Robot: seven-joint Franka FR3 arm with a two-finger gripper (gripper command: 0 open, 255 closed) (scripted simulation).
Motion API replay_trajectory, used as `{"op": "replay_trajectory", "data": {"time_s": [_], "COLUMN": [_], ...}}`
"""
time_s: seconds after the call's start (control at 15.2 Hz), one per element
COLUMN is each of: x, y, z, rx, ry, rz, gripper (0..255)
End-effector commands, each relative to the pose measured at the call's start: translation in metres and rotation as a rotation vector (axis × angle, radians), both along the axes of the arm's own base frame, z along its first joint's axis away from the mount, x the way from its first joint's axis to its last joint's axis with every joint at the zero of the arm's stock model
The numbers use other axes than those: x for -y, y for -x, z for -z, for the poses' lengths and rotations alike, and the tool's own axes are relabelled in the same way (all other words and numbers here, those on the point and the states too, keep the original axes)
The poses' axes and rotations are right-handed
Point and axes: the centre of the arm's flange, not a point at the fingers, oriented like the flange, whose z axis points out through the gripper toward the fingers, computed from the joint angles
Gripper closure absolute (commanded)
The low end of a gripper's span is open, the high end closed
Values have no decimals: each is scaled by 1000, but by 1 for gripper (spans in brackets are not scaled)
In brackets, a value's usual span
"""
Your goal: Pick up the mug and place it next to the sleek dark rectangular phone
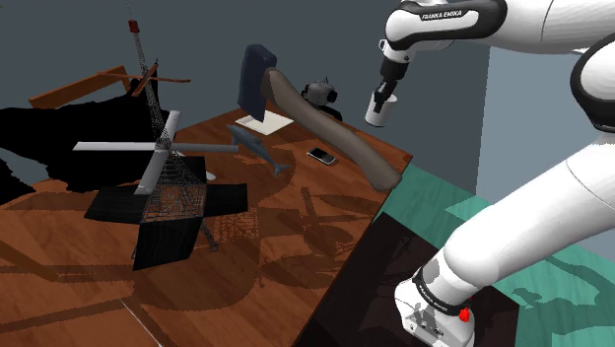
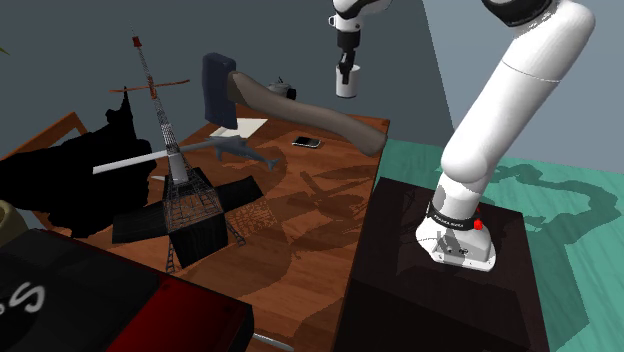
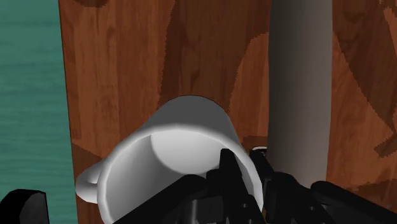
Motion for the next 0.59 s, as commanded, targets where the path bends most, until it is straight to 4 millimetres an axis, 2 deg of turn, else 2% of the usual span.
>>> {"op": "replay_trajectory", "data": {"time_s": [0.0,0.53], "x": [25,25], "y": [-5,-5], "z": [2,44], "rx": [0,0], "ry": [1,1], "rz": [-1,-1], "gripper": [255,255]}}
